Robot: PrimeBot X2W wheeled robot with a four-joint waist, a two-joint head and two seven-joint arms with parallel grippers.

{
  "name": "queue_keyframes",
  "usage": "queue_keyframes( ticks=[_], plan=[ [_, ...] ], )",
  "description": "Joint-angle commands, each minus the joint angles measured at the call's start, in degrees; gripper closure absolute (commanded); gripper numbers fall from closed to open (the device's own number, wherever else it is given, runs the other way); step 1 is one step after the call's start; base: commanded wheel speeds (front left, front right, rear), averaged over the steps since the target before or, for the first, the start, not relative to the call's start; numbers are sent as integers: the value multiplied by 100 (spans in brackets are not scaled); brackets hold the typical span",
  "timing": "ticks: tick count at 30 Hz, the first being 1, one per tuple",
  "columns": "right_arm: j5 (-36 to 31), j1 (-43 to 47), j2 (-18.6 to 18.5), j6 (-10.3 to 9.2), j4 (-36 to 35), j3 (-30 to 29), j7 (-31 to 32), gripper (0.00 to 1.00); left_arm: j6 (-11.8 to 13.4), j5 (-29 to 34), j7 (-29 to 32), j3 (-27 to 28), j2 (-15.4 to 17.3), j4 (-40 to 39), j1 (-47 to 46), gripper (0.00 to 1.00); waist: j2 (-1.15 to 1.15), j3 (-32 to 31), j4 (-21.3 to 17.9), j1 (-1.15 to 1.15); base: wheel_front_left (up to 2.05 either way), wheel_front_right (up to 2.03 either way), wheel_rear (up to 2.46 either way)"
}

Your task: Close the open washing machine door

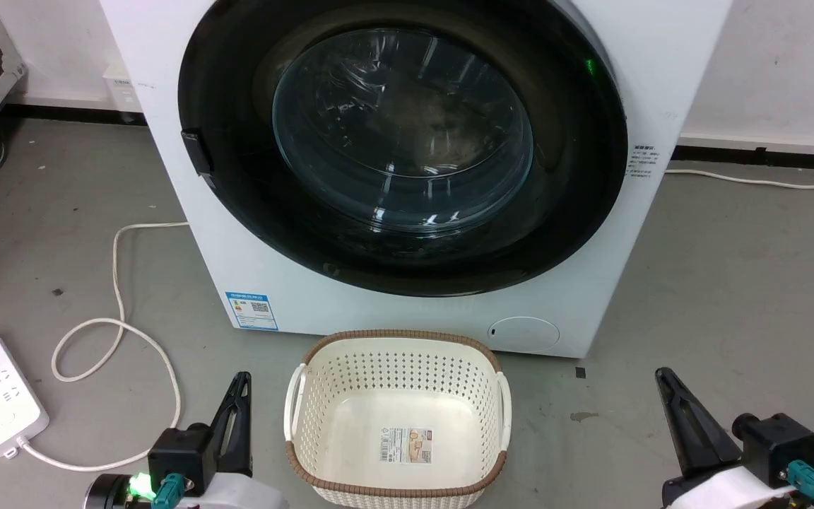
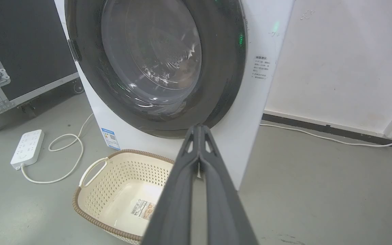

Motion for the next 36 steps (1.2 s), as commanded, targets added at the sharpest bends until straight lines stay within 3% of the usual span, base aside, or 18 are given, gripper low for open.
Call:
queue_keyframes(
  ticks=[1,36],
  plan=[
    [-56,-121,48,-2,-57,3,30,100,-36,34,39,20,-3,-32,-73,100,0,1,1,0,0,0,0],
    [-269,-227,178,-4,-204,9,512,100,-64,238,520,231,-37,-198,-210,100,0,31,19,0,0,0,0]
  ],
)
